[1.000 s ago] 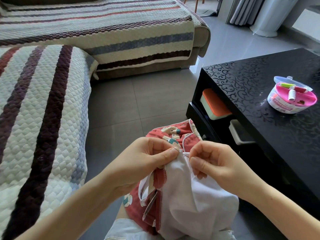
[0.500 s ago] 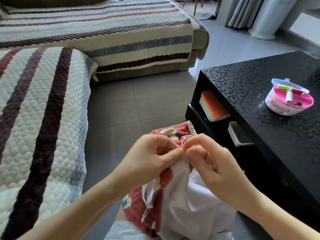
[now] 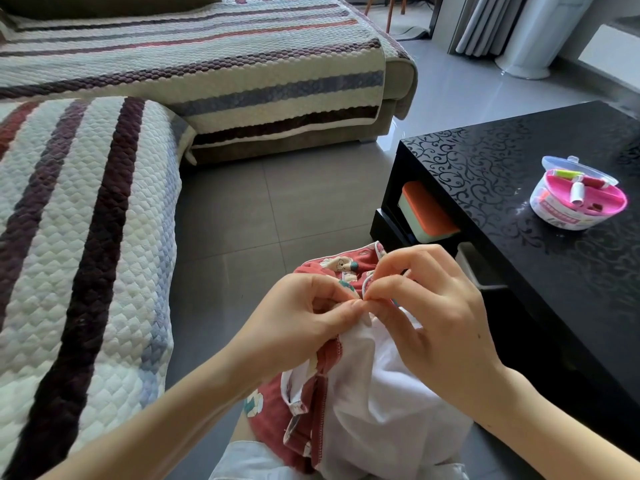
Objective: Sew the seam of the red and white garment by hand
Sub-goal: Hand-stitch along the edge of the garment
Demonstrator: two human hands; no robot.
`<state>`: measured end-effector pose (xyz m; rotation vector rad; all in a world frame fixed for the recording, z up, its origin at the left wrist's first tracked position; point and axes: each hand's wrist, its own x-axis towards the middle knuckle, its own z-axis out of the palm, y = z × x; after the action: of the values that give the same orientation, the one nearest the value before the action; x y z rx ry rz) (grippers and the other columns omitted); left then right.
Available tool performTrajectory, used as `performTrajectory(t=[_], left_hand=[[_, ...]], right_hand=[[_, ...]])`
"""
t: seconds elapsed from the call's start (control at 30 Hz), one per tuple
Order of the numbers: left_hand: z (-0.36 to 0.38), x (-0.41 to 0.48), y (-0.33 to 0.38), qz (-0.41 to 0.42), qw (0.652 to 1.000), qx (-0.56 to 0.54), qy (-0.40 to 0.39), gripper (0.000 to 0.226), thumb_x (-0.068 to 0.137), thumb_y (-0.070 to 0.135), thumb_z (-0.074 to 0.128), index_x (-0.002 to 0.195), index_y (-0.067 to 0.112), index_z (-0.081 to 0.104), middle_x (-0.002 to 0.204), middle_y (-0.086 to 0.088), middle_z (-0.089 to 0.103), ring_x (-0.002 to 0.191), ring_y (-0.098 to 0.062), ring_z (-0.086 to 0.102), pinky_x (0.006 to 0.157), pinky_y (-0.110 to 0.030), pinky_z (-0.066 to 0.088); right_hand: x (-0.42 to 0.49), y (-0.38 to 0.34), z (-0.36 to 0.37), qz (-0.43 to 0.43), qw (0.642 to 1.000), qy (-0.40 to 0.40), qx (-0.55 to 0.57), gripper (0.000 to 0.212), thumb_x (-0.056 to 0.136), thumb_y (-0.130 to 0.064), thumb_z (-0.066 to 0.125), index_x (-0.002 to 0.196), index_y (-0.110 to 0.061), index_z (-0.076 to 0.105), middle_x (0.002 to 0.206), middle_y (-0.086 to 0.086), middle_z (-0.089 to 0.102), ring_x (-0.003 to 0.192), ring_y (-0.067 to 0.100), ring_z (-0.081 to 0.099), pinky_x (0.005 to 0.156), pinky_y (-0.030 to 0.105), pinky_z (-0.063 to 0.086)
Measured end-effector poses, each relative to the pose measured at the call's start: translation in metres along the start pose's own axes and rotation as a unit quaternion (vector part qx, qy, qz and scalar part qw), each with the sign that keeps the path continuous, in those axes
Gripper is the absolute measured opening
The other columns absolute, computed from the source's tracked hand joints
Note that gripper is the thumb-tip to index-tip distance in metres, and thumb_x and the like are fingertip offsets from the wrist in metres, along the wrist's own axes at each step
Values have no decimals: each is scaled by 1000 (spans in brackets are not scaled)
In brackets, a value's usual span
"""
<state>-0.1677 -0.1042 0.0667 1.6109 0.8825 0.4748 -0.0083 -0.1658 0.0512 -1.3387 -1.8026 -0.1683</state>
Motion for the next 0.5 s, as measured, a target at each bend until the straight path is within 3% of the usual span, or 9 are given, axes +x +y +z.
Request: performTrajectory(t=[0.17,0.27,0.37,0.5], left_hand=[[-4,-1,0,-4,1000,1,-2,13,86,16,67,76,13,74,66,3,70,61,-3,59,57,-17,46],[-4,-1,5,-3,999,43,-4,14,87,19,68,74,15,73,59,11,63,54,-2,52,53,-17,40],[-4,6,6,-6,995,97,5,14,87,16,67,74,12,72,62,-5,63,56,-9,50,54,-22,39],[-2,5,-5,-45,986,161,11,18,86,13,63,75,2,72,66,-13,64,52,-6,52,52,-24,45]], right_hand=[[1,0,3,-40,997,-18,59,10,87,-7,60,83,-6,69,84,2,67,84,16,61,71,36,48],[-1,3,5,0,987,-24,156,7,88,-3,58,87,-8,62,84,0,63,81,14,61,68,35,50],[-2,5,6,56,970,-16,235,12,89,-2,54,81,1,63,80,4,63,76,20,63,64,39,51],[20,3,-12,92,944,55,312,9,91,-4,52,85,-8,57,78,7,62,75,28,65,71,36,54]])
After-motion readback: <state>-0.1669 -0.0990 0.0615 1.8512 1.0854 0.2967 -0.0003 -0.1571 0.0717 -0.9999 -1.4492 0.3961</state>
